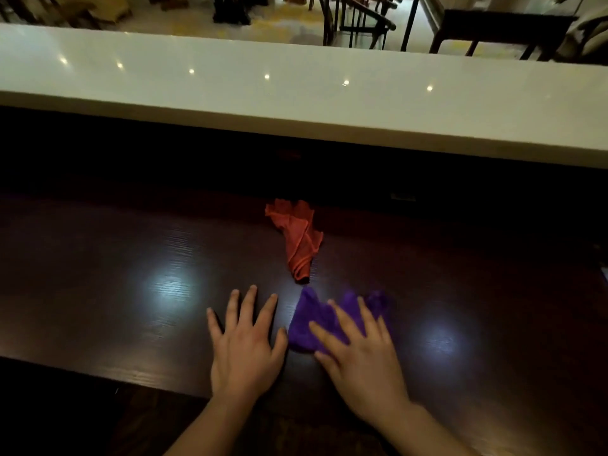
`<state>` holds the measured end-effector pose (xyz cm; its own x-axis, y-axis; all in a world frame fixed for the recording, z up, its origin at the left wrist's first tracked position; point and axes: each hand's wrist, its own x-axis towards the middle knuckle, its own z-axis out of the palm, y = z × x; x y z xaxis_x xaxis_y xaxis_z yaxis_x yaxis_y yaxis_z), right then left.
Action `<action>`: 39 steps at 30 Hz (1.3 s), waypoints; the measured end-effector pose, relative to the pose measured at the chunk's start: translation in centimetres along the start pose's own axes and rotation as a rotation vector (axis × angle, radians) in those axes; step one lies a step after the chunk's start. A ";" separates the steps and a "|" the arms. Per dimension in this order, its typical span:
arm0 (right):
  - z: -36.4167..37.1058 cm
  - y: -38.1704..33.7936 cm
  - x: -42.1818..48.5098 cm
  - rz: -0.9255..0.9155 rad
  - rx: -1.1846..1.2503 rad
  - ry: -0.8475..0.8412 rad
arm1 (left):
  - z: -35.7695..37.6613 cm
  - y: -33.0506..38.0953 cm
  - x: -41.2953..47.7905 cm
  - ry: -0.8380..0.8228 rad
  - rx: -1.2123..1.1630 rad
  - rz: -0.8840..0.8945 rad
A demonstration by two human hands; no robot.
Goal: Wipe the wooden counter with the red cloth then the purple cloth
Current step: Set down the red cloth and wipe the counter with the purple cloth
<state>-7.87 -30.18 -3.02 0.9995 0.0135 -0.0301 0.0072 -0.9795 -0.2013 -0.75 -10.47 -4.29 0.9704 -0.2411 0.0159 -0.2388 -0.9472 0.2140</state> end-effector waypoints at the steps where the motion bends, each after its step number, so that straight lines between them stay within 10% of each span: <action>1: 0.5 -0.7 -0.4 -0.043 -0.015 -0.034 | 0.0 0.0 0.0 0.008 -0.012 0.001; 12: -1.3 0.6 2.1 0.486 -0.051 0.028 | -2.9 -2.6 -0.6 -0.072 -0.239 0.106; 23: 0.7 -13.6 6.9 0.000 -0.114 -0.097 | -5.0 -17.5 2.6 -0.093 0.020 0.046; 39: 1.0 -16.2 20.8 0.331 -0.038 -0.022 | -5.0 -17.4 2.5 -0.099 0.046 -0.006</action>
<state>12.77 -13.82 -1.39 0.9469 -0.3026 -0.1087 -0.3160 -0.9383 -0.1406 6.06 6.50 -3.12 0.9640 -0.2529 -0.0823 -0.2367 -0.9569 0.1682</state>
